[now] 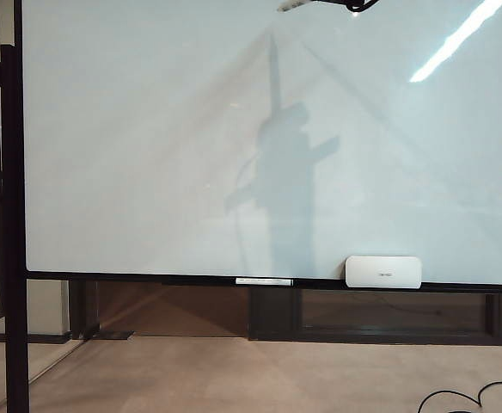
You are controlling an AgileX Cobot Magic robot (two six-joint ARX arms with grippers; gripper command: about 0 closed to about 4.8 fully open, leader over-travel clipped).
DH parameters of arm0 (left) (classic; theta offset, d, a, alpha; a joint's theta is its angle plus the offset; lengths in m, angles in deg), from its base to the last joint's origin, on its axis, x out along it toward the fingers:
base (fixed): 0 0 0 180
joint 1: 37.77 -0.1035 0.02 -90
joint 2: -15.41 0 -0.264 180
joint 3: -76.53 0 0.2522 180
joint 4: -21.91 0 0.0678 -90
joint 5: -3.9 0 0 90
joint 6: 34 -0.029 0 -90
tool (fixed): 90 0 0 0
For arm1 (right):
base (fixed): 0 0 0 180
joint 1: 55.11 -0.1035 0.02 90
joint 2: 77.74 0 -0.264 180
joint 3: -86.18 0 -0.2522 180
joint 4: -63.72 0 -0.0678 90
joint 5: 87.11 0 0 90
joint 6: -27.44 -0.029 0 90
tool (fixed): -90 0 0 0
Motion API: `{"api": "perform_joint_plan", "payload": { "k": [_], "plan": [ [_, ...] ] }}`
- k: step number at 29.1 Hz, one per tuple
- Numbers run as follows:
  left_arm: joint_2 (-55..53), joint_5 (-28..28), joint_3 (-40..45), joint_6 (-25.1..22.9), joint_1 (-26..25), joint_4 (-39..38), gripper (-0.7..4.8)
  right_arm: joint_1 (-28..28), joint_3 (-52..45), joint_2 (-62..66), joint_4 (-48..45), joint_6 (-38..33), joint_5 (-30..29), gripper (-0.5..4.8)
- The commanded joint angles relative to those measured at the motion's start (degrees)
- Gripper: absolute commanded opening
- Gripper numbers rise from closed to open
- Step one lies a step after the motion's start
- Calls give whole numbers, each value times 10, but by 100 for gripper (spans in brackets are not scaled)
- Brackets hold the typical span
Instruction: Reach to the right to find the marker pen, pick it up, and write the number 16 on the whiteboard.
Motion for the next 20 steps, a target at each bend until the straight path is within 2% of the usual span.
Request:
{"api": "perform_joint_plan", "payload": {
  "k": [1, 20],
  "plan": [
    [-5, -19, -3, -2, 0, 16, -5, -1, 4, 6, -17, -2, 0, -2],
    [-15, -32, -3, 2, 0, 22, -6, -1, 20, 36, -88, -2, 2, -2]
  ]
}}
